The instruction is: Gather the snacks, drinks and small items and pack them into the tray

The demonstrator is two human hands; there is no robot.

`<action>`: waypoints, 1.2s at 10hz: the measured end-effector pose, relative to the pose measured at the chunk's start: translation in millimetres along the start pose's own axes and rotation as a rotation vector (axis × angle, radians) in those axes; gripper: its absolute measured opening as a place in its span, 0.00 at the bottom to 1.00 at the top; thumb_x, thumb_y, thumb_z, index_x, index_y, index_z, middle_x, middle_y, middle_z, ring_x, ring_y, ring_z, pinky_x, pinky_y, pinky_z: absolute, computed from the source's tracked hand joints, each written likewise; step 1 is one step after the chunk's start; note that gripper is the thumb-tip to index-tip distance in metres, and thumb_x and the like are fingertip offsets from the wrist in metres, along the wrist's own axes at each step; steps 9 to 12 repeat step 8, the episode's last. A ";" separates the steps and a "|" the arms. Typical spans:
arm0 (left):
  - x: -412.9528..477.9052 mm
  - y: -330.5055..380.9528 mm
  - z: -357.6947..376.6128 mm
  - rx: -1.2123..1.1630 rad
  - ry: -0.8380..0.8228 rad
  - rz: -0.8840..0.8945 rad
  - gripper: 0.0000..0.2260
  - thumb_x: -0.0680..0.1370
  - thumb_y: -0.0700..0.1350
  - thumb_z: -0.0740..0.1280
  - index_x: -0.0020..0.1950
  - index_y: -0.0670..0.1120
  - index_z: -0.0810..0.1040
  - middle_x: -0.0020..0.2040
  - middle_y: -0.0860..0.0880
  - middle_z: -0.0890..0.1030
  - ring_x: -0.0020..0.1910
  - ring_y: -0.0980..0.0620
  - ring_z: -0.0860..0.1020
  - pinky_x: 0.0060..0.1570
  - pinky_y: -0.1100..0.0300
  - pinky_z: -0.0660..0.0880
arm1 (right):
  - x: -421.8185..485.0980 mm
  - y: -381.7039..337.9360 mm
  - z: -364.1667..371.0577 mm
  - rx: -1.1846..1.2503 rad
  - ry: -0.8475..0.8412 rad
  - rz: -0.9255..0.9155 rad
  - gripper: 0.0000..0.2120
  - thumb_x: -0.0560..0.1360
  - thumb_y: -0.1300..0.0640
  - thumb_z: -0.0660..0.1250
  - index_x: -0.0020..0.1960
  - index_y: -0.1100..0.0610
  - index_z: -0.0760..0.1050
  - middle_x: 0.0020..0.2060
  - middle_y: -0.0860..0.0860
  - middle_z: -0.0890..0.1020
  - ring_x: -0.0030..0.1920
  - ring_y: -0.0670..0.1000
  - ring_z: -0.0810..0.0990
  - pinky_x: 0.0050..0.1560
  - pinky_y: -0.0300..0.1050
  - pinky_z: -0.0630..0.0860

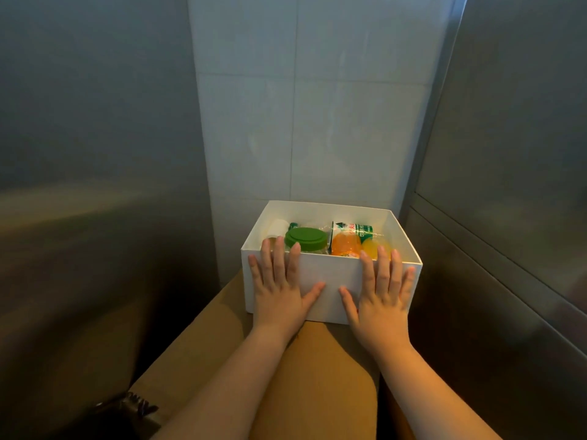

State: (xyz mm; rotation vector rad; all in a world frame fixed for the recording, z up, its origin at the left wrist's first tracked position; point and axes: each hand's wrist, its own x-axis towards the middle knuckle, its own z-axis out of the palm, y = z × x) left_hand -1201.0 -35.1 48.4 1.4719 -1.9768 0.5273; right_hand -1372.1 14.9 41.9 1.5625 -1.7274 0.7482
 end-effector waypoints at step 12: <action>15.5 -7.9 -31.6 -0.143 -0.332 0.030 0.34 0.78 0.64 0.51 0.76 0.53 0.38 0.78 0.48 0.41 0.76 0.47 0.39 0.72 0.44 0.52 | 16.1 12.6 -37.5 0.036 -0.474 -0.007 0.41 0.77 0.44 0.61 0.77 0.52 0.37 0.77 0.55 0.43 0.76 0.56 0.38 0.73 0.52 0.41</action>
